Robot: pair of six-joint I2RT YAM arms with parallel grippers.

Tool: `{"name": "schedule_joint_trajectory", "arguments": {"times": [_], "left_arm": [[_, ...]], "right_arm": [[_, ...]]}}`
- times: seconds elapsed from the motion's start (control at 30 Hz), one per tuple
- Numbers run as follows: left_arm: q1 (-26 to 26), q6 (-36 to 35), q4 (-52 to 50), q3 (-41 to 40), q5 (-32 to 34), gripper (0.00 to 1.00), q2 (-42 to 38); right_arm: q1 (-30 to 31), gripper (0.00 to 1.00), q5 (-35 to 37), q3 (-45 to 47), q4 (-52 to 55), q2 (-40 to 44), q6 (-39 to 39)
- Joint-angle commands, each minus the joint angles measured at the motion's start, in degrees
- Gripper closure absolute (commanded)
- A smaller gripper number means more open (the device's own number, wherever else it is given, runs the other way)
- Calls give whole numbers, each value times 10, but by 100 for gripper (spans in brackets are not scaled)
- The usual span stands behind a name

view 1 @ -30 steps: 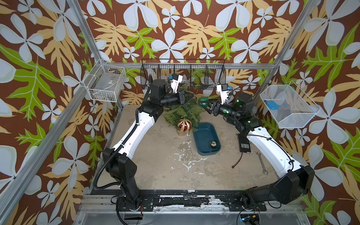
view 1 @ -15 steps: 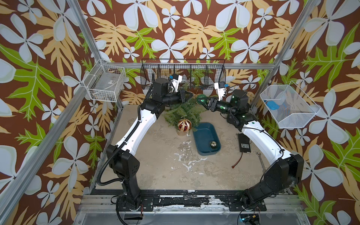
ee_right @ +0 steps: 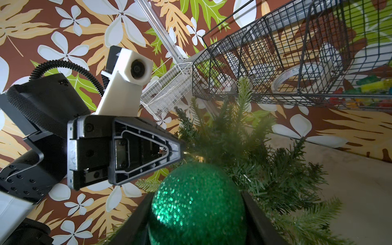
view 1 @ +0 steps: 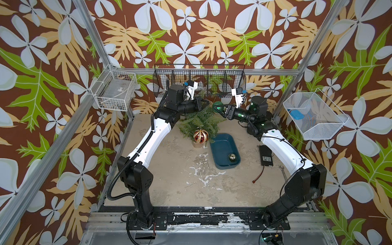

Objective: Decorate the small christmas tree with ornaments
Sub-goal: Hang an ornament on the christmas tree.

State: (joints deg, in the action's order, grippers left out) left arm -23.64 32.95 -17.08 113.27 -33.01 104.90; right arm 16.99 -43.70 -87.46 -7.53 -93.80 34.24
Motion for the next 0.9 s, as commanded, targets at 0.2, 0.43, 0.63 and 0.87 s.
{"name": "schedule_joint_trajectory", "arguments": {"times": [0.2, 0.43, 0.63, 0.87], "left_arm": [[4, 10, -2, 3, 24, 100, 3], [7, 18, -1, 4, 31, 100, 3], [9, 26, 1, 3, 34, 100, 6], [8, 24, -10, 0, 28, 100, 9]], "right_arm": [[0, 45, -9, -7, -18, -12, 3], [0, 45, -14, -16, -16, -20, 8], [0, 46, -16, -23, -15, -27, 13], [-1, 46, -13, -18, -8, -30, 12]]}}
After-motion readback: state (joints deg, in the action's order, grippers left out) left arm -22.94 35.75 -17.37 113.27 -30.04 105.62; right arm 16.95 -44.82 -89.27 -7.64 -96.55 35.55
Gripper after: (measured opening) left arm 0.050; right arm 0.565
